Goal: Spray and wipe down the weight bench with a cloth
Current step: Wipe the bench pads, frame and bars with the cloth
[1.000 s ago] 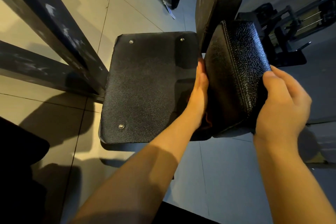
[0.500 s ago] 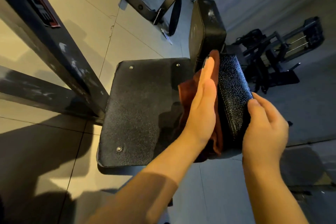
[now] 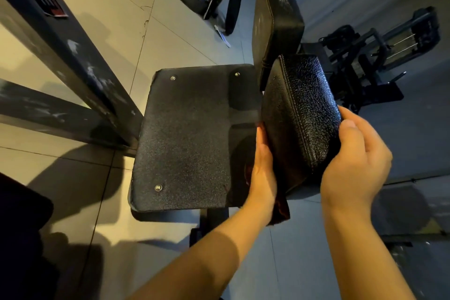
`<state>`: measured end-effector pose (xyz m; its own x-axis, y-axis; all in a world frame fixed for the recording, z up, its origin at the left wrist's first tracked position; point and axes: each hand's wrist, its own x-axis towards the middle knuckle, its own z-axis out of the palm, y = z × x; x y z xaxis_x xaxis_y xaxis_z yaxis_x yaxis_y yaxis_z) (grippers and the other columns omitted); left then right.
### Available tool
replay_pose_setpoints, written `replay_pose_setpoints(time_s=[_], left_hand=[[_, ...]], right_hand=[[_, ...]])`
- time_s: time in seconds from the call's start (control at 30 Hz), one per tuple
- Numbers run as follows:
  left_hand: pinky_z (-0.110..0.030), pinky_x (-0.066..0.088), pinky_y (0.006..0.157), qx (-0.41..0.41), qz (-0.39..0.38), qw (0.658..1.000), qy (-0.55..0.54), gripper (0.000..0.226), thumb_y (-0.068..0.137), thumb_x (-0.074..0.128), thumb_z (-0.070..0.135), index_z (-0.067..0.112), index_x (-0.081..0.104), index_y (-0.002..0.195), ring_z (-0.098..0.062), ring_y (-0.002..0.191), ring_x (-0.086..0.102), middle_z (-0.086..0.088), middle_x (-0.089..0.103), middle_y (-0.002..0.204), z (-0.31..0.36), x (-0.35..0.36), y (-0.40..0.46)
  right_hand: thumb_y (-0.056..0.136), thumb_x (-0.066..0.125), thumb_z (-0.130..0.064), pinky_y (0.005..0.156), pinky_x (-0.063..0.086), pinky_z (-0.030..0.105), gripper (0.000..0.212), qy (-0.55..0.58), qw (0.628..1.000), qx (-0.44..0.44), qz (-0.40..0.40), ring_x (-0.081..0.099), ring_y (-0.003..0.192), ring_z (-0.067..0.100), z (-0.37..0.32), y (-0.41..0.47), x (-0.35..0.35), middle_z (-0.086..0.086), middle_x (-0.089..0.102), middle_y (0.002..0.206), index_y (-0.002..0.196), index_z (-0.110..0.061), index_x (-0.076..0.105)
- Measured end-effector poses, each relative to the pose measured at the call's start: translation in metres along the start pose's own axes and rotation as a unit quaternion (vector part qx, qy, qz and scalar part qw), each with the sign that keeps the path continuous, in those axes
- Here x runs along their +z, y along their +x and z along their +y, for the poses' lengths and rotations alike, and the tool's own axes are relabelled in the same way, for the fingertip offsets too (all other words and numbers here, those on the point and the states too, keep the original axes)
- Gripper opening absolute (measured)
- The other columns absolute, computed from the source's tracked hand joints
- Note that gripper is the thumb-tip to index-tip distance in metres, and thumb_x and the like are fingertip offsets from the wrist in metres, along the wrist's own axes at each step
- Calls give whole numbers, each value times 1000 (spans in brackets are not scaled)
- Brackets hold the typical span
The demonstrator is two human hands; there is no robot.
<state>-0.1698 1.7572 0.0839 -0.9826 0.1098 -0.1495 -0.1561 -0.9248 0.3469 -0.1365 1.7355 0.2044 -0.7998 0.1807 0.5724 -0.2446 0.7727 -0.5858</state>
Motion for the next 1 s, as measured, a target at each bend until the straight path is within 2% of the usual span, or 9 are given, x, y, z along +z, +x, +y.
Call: replay_pose_setpoints(time_s=[0.07,0.13,0.27,0.43,0.57,0.67,0.77,0.87,1.0], left_hand=[[-46,25,118,-2,3,1000,-17,40,99,30,57,59,34,139,-12,141,32,13,37,152,0,4,-34],[-43,21,120,16,2,1000,-25,49,92,35,66,58,32,140,-3,141,29,20,34,152,3,8,-67],[-37,17,121,70,-33,997,-7,58,90,32,70,53,26,145,8,140,24,30,29,151,34,18,-84],[-38,23,119,135,-62,989,-5,58,94,32,58,46,21,150,-1,142,28,19,29,155,64,30,-58],[-44,23,118,217,-49,972,69,66,90,34,65,38,28,150,-10,143,30,10,33,155,92,40,-20],[-49,19,119,258,-72,957,107,69,92,33,61,30,20,153,-17,147,22,2,23,160,89,31,18],[-49,26,117,105,-53,992,49,89,79,46,81,29,32,150,-21,143,31,-2,35,155,66,13,22],[-45,38,111,-41,-43,995,-79,64,87,47,68,24,60,132,-22,125,55,-5,61,133,36,11,-8],[-45,38,110,-39,34,998,-40,41,88,40,58,47,61,122,-14,126,53,11,60,134,11,1,-57]], right_hand=[[89,41,-25,60,44,9,31,0,1000,4,-3,60,75,-7,1,-1,0,-27,66,74,104,-25,68],[88,41,-27,62,44,9,32,-2,1000,7,-1,60,76,-8,2,-1,-1,-28,66,75,106,-26,68],[87,42,-30,73,48,21,31,-5,1000,15,0,62,86,-3,3,0,-1,-18,68,88,105,-32,68],[86,41,-31,63,45,12,39,-14,1000,23,2,61,82,-2,2,0,0,-12,69,92,109,-24,72],[87,42,-31,63,46,13,38,-14,1000,13,13,62,80,-3,6,1,1,-15,69,87,110,-23,71],[87,42,-29,64,46,14,39,-6,1000,-4,21,62,79,-1,8,3,3,-15,69,86,110,-18,72],[89,41,-25,62,44,14,38,-7,999,-28,20,61,75,0,10,1,3,-13,68,82,109,-15,72],[90,41,-23,58,41,8,38,-6,999,-48,14,59,71,-6,9,1,2,-18,63,77,108,-12,71],[91,41,-21,53,39,6,34,-13,998,-65,10,55,65,-11,8,1,3,-21,56,70,107,-13,70]])
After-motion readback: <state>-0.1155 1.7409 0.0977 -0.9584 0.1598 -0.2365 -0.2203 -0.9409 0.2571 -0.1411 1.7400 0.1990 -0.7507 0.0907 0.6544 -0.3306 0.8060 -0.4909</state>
